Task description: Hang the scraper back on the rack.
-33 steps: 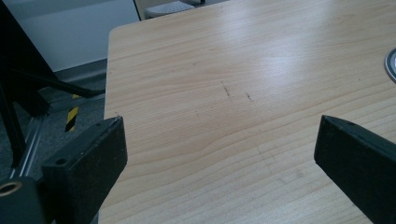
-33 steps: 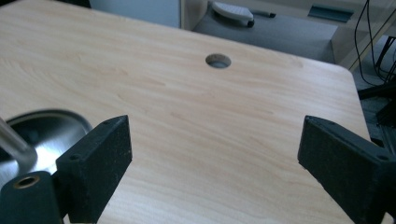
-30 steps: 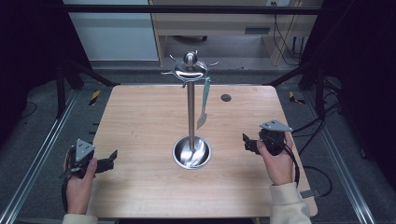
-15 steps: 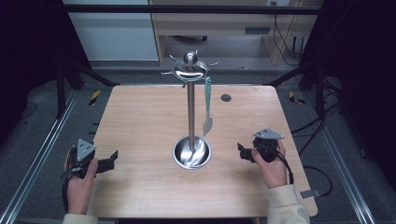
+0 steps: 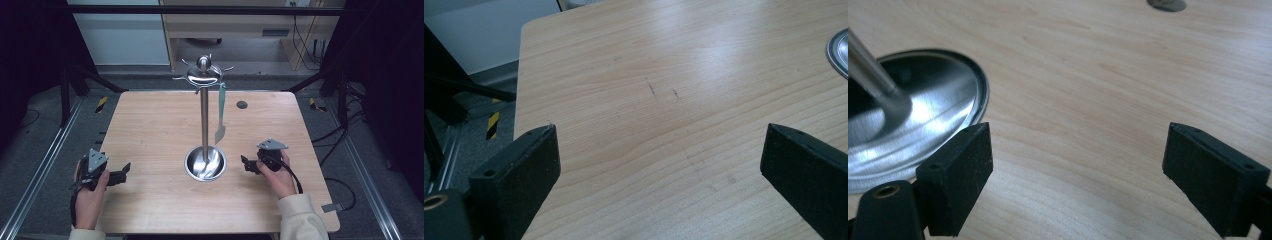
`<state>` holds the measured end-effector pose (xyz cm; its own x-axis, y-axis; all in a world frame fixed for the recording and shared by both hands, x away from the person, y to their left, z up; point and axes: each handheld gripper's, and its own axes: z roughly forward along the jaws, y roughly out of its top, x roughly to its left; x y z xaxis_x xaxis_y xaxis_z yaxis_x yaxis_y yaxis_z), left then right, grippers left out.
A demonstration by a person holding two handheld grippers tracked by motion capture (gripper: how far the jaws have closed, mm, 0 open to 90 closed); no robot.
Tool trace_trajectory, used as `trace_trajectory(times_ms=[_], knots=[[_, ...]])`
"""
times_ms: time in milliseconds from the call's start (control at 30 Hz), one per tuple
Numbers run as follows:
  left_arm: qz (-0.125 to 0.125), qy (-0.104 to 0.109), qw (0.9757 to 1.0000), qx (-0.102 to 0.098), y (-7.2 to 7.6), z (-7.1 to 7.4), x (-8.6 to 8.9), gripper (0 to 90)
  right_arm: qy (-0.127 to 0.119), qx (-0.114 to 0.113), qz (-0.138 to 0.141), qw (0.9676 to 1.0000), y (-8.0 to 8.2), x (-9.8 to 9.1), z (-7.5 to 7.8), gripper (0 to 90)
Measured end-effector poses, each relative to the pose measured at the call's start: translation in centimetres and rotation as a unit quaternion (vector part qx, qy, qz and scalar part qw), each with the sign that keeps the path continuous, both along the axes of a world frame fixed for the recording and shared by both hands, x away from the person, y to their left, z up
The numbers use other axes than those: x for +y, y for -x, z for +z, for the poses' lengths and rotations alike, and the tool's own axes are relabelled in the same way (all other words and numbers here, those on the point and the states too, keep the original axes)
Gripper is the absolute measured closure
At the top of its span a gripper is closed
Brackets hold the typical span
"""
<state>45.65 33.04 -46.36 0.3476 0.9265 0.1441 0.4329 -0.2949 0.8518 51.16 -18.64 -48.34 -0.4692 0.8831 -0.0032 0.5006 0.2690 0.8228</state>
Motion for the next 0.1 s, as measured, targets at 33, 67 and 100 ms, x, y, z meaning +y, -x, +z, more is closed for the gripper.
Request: trace_trajectory(times_ms=[33,67,100], knots=[[-0.001,-0.003,1.0000,0.000,-0.05,-0.04,-0.09,2.3,0.006,-0.002,0.002,1.0000,0.00,0.01,-0.02,13.2],[-0.003,-0.004,1.0000,0.001,-0.09,-0.08,-0.15,2.3,0.007,-0.001,0.002,1.0000,0.12,0.06,0.00,13.2],[-0.003,-0.005,1.0000,0.002,-0.14,-0.12,-0.23,2.3,0.009,-0.002,0.004,0.9999,0.19,0.06,0.02,13.2]])
